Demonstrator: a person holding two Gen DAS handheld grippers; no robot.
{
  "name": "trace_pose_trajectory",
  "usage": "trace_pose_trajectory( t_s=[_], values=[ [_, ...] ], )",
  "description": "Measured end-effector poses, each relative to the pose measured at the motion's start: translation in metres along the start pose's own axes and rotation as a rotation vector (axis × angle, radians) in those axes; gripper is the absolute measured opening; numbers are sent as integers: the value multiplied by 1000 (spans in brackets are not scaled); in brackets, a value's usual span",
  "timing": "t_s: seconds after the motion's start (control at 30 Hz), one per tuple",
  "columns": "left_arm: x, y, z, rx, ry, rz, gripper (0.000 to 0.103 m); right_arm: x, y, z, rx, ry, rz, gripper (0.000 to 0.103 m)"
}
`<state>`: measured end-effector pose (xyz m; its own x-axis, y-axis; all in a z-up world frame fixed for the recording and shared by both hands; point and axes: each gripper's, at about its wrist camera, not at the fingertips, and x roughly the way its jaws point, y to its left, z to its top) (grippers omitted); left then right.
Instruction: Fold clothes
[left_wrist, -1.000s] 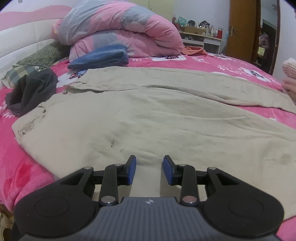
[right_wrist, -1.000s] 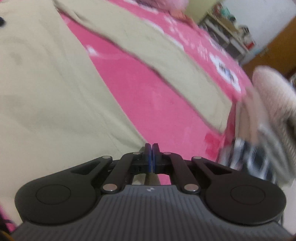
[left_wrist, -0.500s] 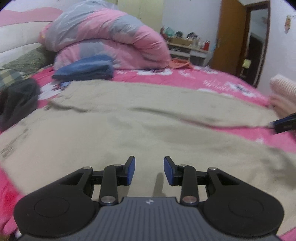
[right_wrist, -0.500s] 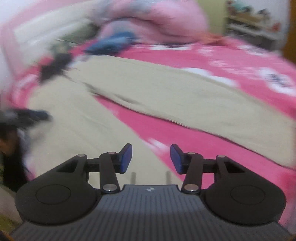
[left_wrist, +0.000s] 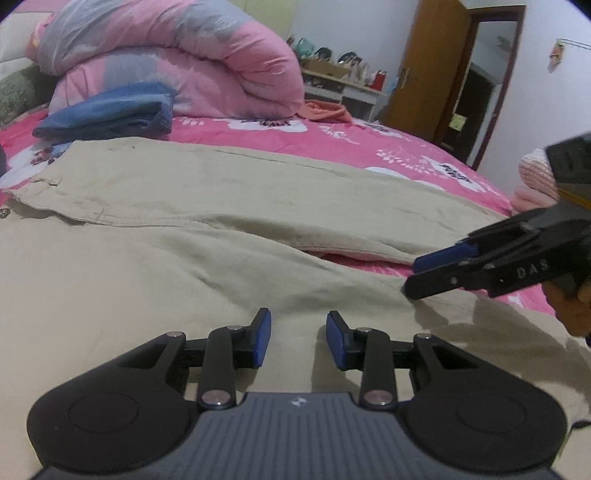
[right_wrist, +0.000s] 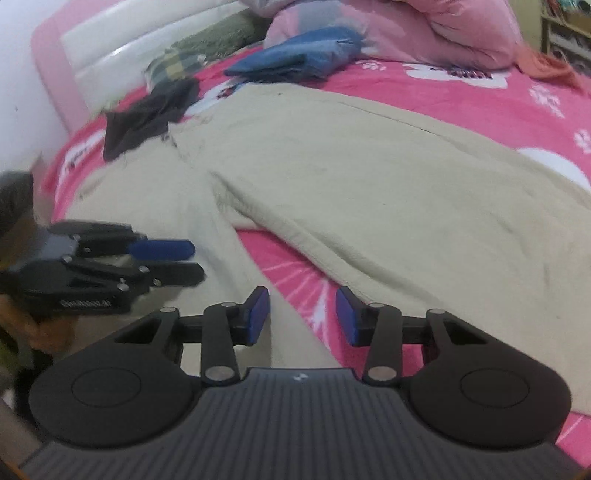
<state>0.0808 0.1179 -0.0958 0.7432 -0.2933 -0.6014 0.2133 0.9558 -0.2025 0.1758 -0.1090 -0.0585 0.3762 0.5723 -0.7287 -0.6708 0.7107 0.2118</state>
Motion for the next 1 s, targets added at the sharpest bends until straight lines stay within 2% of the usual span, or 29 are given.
trace_pose_trajectory(
  t_s=[0.1,0.23,0.3,0.37,0.43,0.57,0.67,0.7,0.77,0.87,1.0],
  values=[
    [-1,8,-4,-20,-18,-40,35,13,2,4,-10,39,39,40],
    [-4,27,-8,-107,-38,-122,35,26,1,11,-44,101,64,43],
    [-4,39,-10,-169,-46,-174,35,28,2,14,-52,130,75,35],
    [-3,47,-10,-217,-49,-209,35,24,10,16,-78,137,76,6],
    [-2,53,-11,-244,-52,-229,35,15,33,15,-169,97,29,5],
    [-2,55,-11,-253,-55,-236,35,-2,96,-19,-550,27,-21,5],
    [-1,56,-10,-256,-55,-238,35,-1,116,-38,-679,28,-43,13],
    [-1,56,-10,-257,-55,-239,35,0,114,-37,-664,28,-31,15],
    [-2,57,-10,-260,-56,-241,35,1,99,-28,-543,27,34,21],
    [-1,61,-10,-289,-57,-250,32,6,56,-10,-206,35,196,24],
    [0,70,-11,-350,-55,-272,25,26,3,-6,215,72,380,27]
  ],
)
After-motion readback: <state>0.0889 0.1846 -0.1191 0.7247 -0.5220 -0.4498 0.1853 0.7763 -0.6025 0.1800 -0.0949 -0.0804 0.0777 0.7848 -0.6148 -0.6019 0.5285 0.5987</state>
